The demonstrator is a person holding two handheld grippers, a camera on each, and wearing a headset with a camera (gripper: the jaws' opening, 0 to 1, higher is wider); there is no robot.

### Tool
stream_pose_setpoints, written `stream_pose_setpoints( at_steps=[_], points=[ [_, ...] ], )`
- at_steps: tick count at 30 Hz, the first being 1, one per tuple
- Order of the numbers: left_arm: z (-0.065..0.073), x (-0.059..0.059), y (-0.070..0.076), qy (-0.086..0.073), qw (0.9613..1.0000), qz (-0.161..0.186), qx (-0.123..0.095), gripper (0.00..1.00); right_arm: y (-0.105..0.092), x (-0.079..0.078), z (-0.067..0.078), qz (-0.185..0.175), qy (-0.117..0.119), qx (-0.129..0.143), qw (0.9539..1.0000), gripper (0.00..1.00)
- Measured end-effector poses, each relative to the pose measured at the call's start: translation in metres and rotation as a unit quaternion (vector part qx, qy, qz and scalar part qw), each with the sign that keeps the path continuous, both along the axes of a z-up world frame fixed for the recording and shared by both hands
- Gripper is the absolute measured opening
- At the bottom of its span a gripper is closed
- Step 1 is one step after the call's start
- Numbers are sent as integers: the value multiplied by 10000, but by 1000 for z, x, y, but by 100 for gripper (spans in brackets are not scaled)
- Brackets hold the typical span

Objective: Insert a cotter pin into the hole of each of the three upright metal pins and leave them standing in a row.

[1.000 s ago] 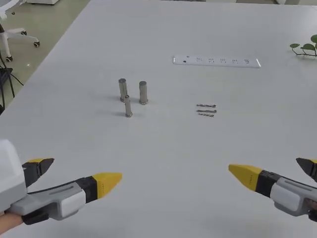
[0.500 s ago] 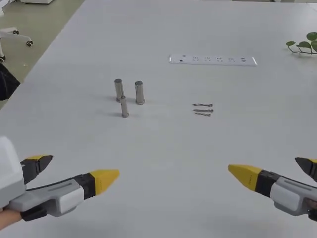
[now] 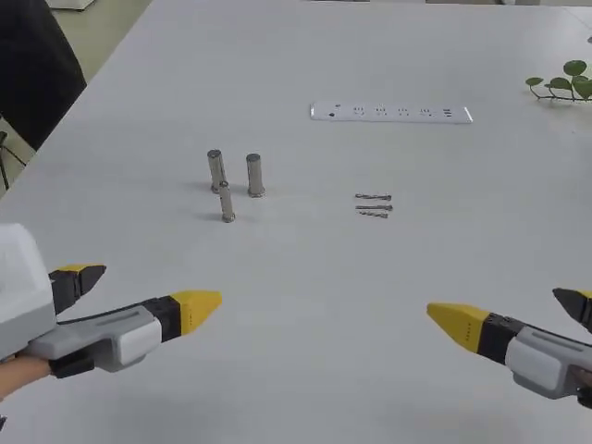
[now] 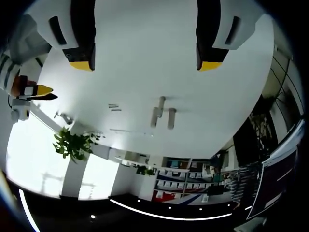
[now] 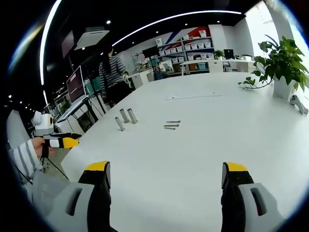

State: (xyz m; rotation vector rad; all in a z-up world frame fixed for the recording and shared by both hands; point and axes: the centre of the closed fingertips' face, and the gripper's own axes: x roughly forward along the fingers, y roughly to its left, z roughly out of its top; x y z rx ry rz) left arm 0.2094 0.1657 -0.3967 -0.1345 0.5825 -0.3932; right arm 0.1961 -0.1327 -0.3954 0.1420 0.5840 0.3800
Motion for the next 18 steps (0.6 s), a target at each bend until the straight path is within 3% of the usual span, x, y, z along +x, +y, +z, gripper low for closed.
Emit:
stream_pose_setpoints(
  at_steps=[18],
  points=[
    [8,29,-18,-164,9990,-393,168,82,-6,-1,6,-38,-37,-46,10000,94]
  ],
)
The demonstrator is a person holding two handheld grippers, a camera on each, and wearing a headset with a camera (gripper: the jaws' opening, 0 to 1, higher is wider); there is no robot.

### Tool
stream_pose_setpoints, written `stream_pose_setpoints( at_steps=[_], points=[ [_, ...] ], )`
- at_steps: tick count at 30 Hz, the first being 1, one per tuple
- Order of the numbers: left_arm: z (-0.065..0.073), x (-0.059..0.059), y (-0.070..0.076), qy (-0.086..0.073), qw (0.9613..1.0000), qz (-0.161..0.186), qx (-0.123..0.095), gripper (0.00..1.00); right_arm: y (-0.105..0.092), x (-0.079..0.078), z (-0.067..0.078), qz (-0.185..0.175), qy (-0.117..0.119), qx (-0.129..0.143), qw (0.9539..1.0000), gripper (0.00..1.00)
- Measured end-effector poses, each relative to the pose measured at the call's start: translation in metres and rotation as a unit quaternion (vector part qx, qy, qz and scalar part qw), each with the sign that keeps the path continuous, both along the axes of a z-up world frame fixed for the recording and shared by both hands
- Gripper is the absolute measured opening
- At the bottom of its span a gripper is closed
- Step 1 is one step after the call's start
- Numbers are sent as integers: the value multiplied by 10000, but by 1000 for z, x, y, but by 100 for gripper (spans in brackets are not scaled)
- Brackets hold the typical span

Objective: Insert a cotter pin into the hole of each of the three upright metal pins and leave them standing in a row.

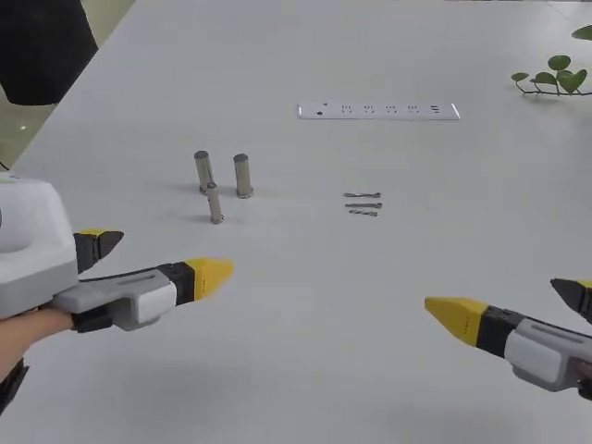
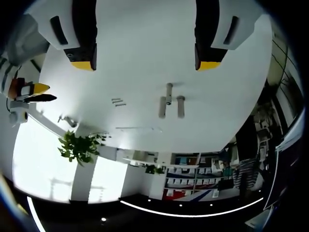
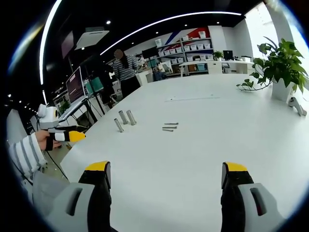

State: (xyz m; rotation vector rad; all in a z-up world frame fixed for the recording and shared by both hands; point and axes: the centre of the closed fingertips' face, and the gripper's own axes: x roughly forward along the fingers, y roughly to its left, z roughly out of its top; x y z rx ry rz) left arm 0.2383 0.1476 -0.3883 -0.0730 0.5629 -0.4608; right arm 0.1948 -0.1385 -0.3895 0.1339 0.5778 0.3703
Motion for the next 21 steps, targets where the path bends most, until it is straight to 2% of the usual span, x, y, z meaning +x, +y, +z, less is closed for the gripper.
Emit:
stream_pose_setpoints(
  at_steps=[13,17,21],
  points=[
    [5,22,-7,-153,9997,-128,127,75,-4,-1,6,-55,-47,-44,10000,94],
    [6,28,-9,-144,9998,-116,-53,74,-5,-1,7,-61,-50,-49,10000,94],
    [7,35,-7,-208,9997,-89,0,72,-5,0,8,-71,-49,-56,9999,94]
  ],
)
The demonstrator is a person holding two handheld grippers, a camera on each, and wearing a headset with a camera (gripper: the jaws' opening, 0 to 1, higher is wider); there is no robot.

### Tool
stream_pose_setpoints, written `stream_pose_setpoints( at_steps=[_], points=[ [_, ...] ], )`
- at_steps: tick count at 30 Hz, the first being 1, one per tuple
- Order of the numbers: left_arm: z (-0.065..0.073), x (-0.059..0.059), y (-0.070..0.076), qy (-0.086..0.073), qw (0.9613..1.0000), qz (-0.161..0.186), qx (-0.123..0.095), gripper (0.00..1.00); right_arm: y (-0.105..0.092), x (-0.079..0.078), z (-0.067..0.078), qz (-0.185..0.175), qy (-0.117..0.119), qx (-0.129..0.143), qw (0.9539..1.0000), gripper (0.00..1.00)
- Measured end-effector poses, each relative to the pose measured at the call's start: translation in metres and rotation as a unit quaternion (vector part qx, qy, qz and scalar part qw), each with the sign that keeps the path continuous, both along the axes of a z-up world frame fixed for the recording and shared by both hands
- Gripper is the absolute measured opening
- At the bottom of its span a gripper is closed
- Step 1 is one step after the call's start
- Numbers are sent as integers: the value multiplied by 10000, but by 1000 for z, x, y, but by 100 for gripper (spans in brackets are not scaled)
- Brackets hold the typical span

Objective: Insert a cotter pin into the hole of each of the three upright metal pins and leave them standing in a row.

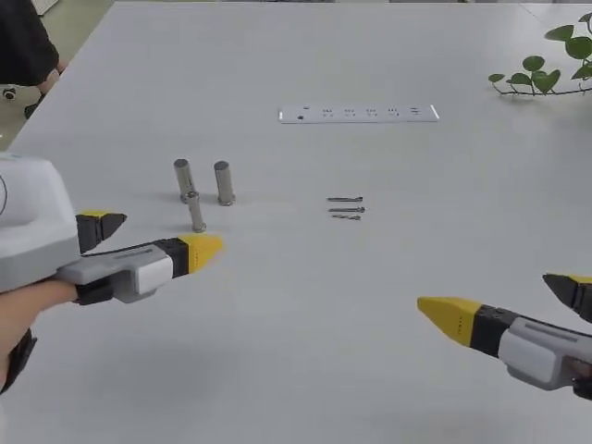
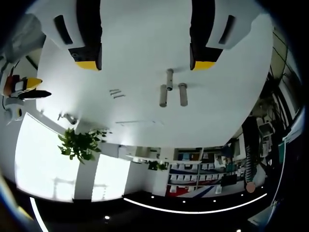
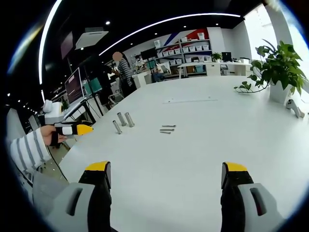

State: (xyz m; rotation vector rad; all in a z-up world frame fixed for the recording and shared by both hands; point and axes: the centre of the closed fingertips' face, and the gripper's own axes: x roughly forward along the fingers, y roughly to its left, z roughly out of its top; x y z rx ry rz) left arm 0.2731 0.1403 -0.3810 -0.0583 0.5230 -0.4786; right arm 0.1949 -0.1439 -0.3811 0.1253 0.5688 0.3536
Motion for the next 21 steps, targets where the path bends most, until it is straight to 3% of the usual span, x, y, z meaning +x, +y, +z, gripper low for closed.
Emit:
stream_pose_setpoints(
  at_steps=[11,19,21],
  points=[
    [-8,15,3,-63,9996,-113,259,62,-1,1,0,-16,18,-3,10000,93],
    [-10,28,4,-154,9993,-168,291,53,0,2,-2,-15,61,-8,10000,93],
    [-14,32,5,-79,9994,-175,302,51,0,2,-3,-11,72,-7,10000,93]
  ],
)
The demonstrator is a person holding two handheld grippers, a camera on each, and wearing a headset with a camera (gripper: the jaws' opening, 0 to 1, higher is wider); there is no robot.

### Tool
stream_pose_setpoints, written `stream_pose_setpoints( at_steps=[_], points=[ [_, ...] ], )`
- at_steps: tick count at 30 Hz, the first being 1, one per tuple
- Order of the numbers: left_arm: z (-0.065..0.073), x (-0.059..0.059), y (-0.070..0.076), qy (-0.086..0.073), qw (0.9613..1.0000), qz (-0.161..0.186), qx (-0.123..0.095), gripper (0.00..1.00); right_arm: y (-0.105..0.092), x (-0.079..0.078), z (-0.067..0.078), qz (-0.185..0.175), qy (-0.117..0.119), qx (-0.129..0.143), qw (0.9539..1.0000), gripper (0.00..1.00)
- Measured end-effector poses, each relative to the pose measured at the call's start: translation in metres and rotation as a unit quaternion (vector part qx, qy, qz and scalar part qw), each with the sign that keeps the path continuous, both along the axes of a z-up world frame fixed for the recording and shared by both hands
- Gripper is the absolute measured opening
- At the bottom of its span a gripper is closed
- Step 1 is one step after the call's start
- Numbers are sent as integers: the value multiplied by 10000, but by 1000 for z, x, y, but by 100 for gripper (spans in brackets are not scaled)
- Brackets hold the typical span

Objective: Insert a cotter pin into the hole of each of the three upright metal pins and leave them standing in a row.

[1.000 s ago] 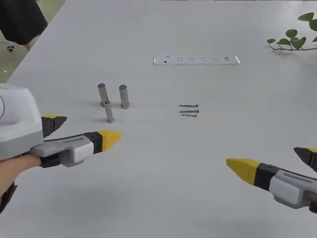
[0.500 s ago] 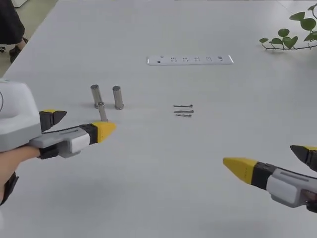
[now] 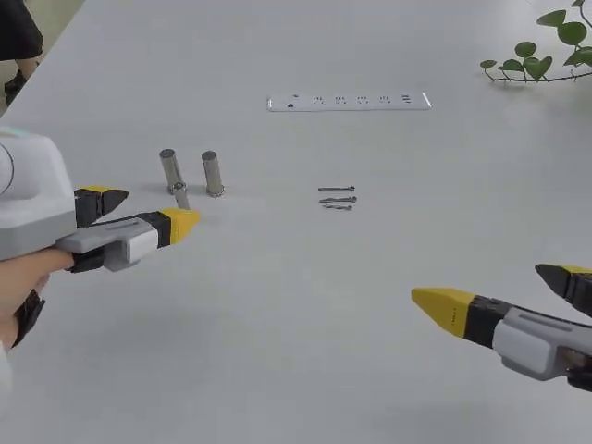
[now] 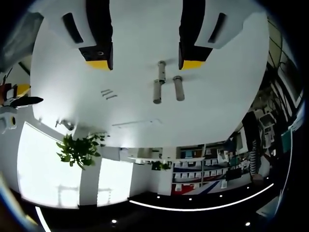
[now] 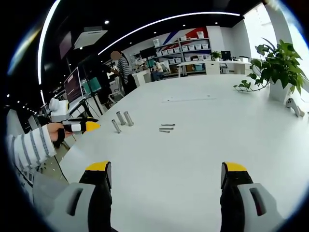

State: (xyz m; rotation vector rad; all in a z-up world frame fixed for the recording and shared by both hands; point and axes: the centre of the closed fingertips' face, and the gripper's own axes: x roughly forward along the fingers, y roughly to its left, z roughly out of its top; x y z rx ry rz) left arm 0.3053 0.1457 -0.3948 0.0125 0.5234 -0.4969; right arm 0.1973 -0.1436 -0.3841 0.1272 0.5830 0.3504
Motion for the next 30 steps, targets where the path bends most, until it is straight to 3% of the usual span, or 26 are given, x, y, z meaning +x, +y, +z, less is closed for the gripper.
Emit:
stream_pose_setpoints(
  at_steps=[15,30],
  points=[
    [-21,18,5,180,9997,-83,171,41,-3,-4,-11,-42,177,-47,9998,92],
    [-31,43,0,154,9987,-280,407,32,-1,1,-16,-10,299,-80,9995,91]
  ],
)
